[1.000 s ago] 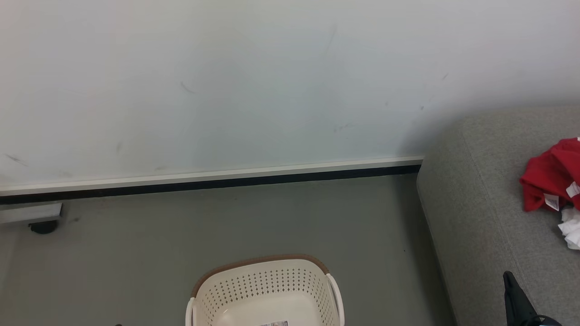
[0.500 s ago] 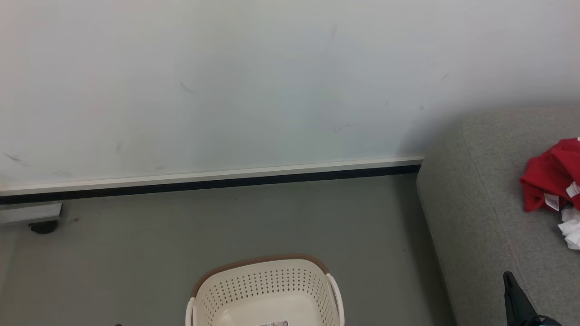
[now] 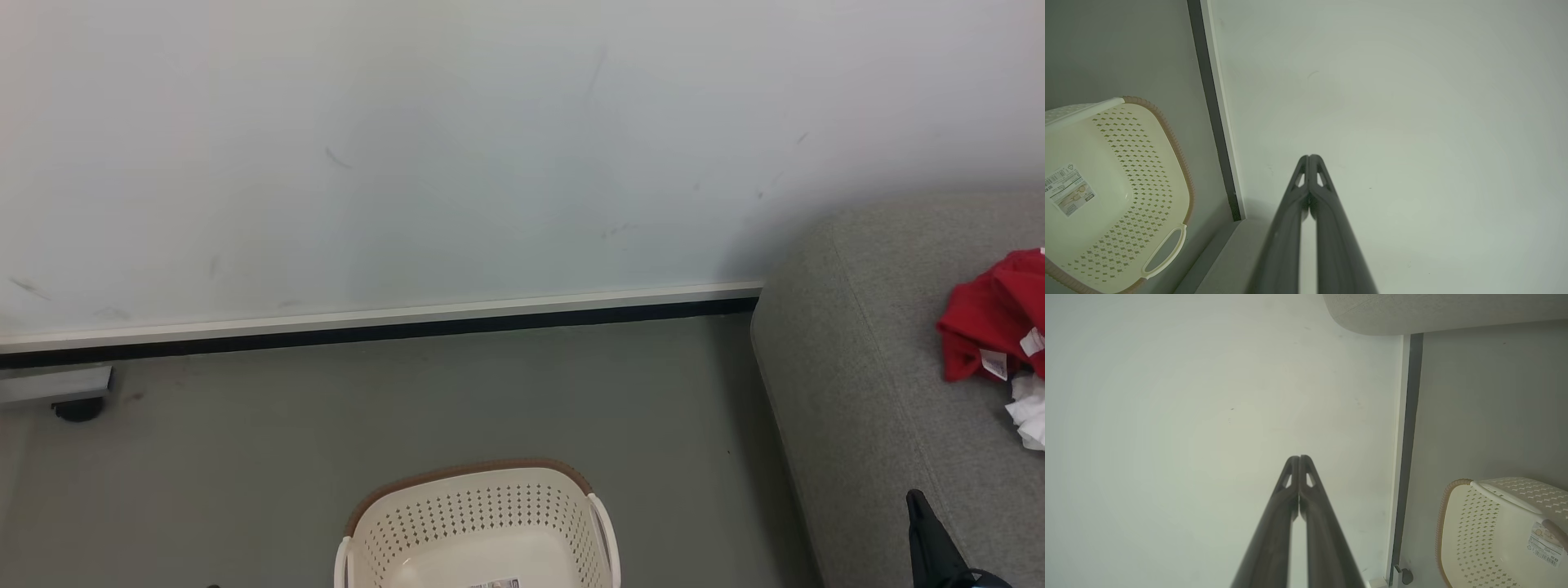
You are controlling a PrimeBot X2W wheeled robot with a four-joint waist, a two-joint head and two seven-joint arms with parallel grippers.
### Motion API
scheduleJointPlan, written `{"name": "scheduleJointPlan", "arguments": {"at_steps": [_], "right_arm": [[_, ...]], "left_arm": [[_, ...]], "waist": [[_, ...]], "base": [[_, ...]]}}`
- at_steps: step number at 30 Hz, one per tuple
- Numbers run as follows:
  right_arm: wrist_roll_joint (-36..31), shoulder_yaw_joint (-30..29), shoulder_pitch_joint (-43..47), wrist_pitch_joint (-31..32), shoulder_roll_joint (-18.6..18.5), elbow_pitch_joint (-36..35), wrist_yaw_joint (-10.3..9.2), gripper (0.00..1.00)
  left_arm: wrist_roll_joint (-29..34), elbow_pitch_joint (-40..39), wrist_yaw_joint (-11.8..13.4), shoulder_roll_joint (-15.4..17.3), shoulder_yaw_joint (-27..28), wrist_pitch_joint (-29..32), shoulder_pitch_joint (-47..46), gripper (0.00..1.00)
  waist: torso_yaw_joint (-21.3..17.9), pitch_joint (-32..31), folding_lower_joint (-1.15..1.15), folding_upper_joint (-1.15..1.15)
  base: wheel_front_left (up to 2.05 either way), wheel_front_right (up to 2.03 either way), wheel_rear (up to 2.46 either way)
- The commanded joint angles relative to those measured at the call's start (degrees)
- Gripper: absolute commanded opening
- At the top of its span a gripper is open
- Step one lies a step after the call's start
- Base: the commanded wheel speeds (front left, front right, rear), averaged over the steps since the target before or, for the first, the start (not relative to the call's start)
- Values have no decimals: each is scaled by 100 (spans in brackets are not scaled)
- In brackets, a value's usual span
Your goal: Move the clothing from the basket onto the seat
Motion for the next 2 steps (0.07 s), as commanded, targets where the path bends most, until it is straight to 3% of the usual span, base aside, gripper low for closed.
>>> {"name": "scheduleJointPlan", "arguments": {"at_steps": [1,2], "right_arm": [[-64,-11,-54,24,17,10,1,0],[-65,-12,-54,26,17,10,0,0]], "left_arm": [[55,0,-8,0,28,21,-57,0],[55,0,-8,1,29,21,-57,0]], "waist": [[0,0,0,0],[0,0,0,0]], "base": [[0,0,0],[0,0,0]]}}
